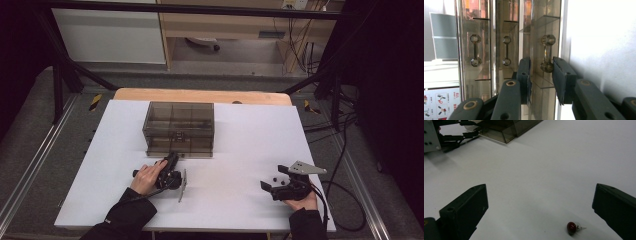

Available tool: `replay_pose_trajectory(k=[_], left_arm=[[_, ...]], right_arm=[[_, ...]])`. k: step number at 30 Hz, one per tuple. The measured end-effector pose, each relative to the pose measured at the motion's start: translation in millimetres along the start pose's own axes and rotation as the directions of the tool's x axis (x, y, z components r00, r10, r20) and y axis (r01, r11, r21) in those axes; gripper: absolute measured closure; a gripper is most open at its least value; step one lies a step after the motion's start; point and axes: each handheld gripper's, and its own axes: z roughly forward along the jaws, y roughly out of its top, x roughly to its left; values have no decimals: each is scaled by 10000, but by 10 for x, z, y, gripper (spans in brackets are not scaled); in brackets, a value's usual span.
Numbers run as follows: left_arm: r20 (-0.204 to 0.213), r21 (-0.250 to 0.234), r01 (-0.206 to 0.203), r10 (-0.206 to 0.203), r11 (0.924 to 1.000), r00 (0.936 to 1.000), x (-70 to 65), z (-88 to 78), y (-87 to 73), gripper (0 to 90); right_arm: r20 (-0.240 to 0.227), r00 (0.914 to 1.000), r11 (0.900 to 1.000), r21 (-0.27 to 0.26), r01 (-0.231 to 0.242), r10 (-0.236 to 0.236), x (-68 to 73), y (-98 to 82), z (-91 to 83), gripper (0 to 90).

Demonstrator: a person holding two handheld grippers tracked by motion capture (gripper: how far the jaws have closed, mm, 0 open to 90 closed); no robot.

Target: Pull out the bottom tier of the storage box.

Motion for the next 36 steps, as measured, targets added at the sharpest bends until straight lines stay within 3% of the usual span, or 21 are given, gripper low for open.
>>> replay_pose_trajectory(k=[36], left_arm=[[92,-81,3,-2,10000,10000,-46,-155,23,686]], right_arm=[[17,10000,10000,21,-1,1,1,0,-3,8]])
